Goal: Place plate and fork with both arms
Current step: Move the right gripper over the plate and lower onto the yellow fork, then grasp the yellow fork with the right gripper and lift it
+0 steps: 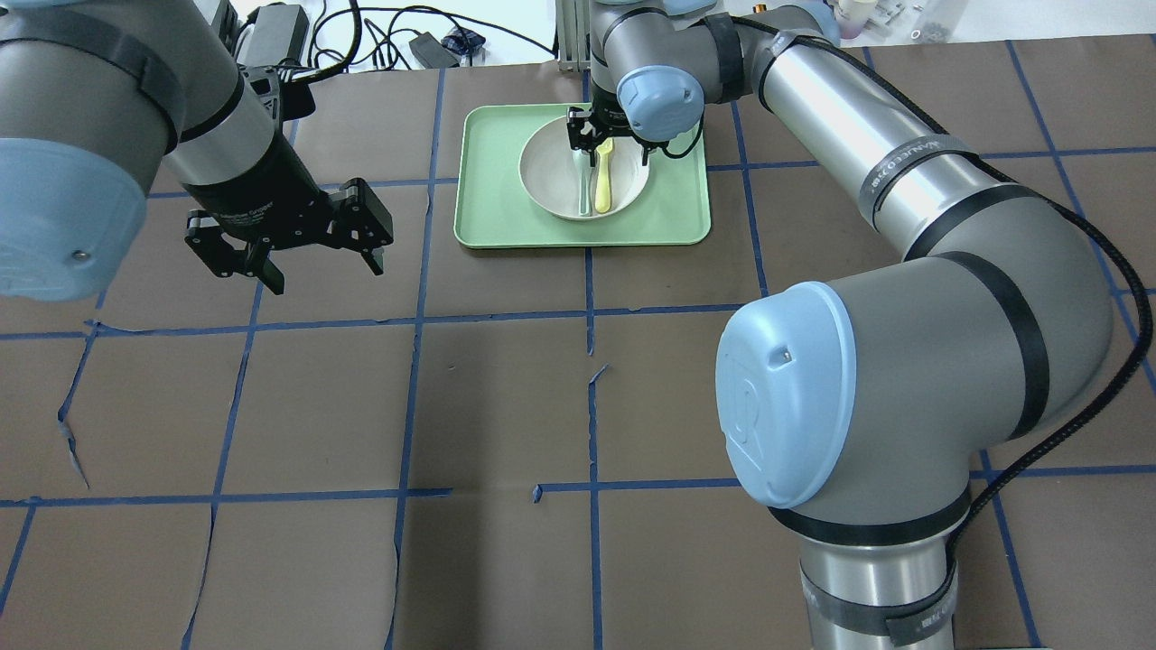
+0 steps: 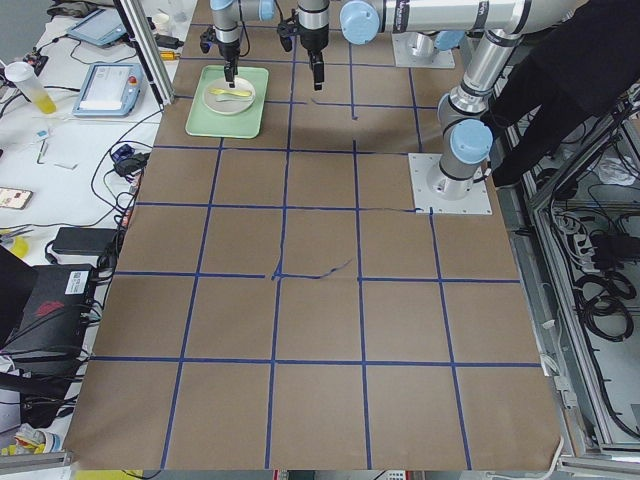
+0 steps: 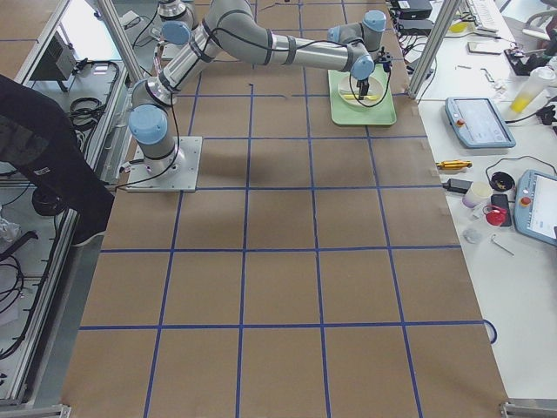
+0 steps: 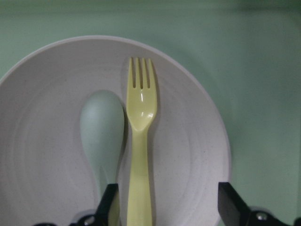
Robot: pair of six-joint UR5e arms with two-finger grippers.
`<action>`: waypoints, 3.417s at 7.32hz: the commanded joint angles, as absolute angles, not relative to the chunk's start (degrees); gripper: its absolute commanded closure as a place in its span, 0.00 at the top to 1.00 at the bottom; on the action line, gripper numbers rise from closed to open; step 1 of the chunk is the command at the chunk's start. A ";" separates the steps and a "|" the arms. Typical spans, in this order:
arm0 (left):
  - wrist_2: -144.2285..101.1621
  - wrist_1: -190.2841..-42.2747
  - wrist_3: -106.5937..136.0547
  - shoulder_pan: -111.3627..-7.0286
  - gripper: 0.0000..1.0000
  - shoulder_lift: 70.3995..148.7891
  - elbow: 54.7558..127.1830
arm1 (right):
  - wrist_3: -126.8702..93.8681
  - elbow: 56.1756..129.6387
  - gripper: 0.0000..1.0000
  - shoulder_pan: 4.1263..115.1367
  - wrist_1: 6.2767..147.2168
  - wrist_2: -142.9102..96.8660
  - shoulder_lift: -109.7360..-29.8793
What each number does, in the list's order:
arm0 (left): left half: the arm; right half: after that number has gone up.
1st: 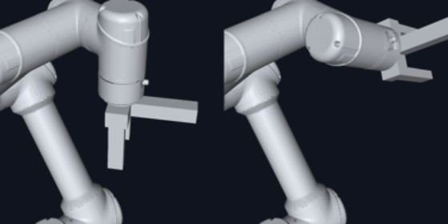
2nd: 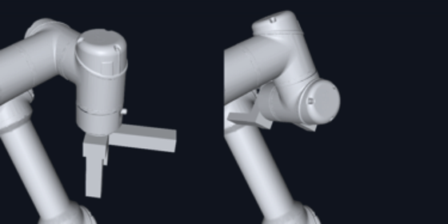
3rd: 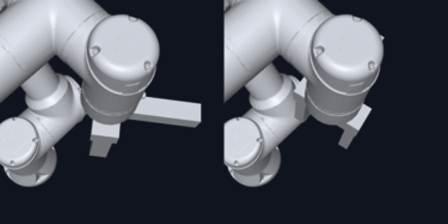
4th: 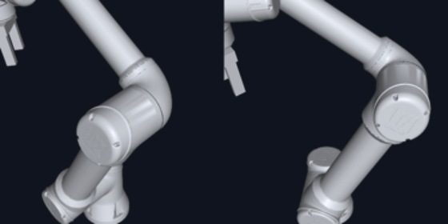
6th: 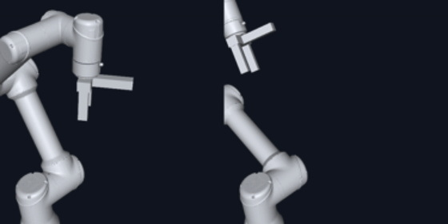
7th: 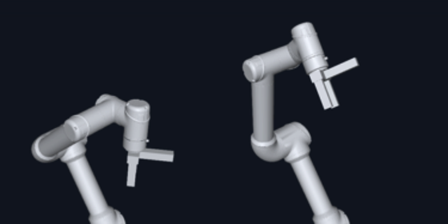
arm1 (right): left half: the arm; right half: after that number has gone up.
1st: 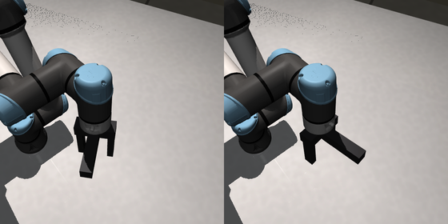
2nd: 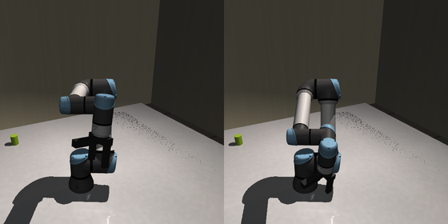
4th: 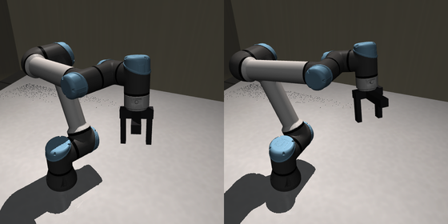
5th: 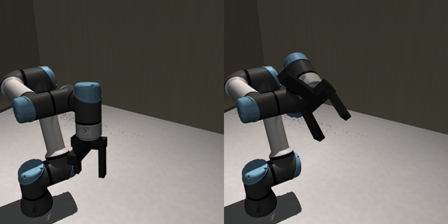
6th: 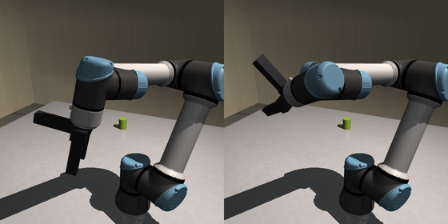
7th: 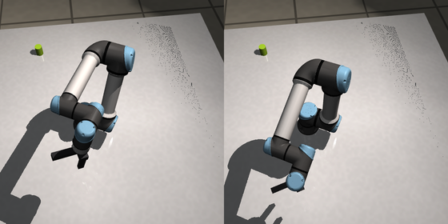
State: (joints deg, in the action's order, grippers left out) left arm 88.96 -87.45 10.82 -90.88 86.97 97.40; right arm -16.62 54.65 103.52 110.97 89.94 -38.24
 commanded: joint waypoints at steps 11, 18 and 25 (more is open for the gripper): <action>89.03 -87.45 10.81 -90.88 1.00 86.84 97.56 | -19.25 54.40 0.32 103.62 112.50 88.07 -35.68; 88.95 -87.45 10.81 -90.88 1.00 86.84 97.47 | -17.68 55.02 0.13 103.54 111.89 88.15 -38.30; 88.95 -87.45 10.81 -90.88 1.00 87.01 97.56 | -2.99 62.57 0.13 97.91 112.74 88.86 -42.46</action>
